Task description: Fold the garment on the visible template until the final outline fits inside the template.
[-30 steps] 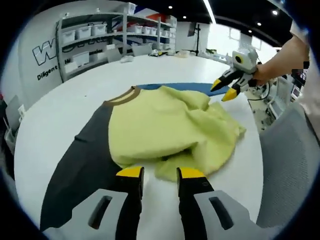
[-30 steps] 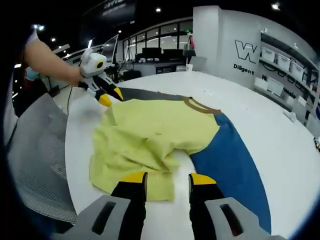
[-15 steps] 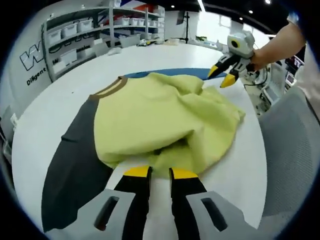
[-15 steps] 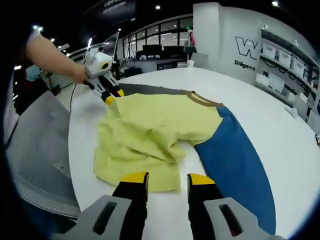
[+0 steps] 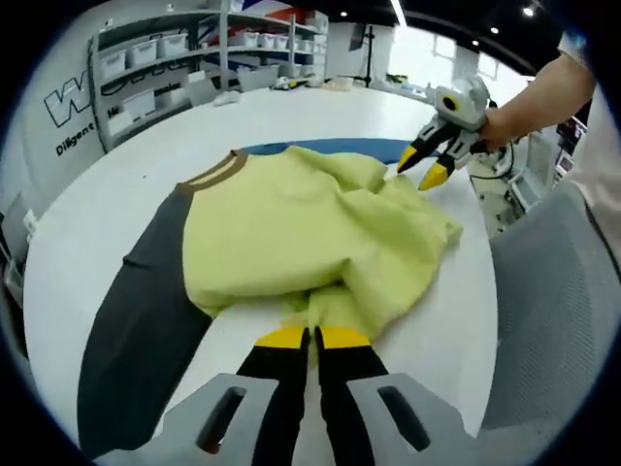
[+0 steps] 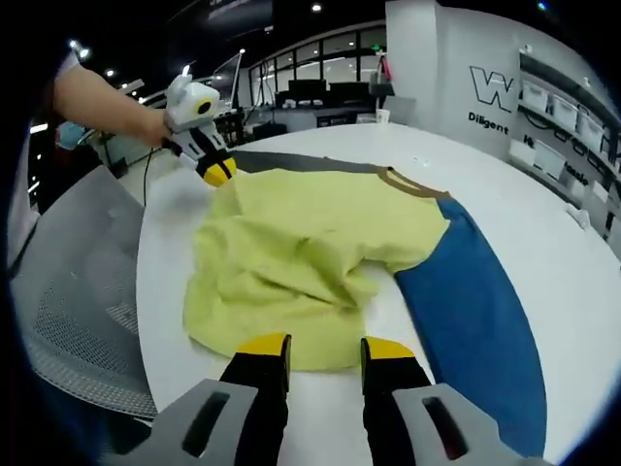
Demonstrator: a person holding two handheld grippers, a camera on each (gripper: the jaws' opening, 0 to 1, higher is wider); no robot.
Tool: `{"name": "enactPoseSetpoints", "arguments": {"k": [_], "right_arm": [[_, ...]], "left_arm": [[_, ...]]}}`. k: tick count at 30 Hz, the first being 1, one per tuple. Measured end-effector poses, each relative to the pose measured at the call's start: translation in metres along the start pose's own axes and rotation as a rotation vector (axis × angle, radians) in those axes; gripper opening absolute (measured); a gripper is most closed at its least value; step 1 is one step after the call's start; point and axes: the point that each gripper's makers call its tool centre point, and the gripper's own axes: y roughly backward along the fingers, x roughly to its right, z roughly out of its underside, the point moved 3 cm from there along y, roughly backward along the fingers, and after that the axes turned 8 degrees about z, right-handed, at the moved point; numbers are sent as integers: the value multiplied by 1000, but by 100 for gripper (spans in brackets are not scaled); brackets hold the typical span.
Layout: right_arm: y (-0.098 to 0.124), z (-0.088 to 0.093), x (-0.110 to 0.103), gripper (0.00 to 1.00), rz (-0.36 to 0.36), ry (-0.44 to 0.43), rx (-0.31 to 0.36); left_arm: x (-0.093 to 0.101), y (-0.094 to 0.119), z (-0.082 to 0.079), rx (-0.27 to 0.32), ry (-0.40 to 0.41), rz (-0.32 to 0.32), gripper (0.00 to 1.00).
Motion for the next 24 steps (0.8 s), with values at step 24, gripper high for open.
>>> {"name": "enactPoseSetpoints", "arguments": {"k": [24], "right_arm": [[-9, 8, 3, 9, 7, 53, -48]], "left_arm": [[50, 45, -5, 152, 317, 0, 1]]}}
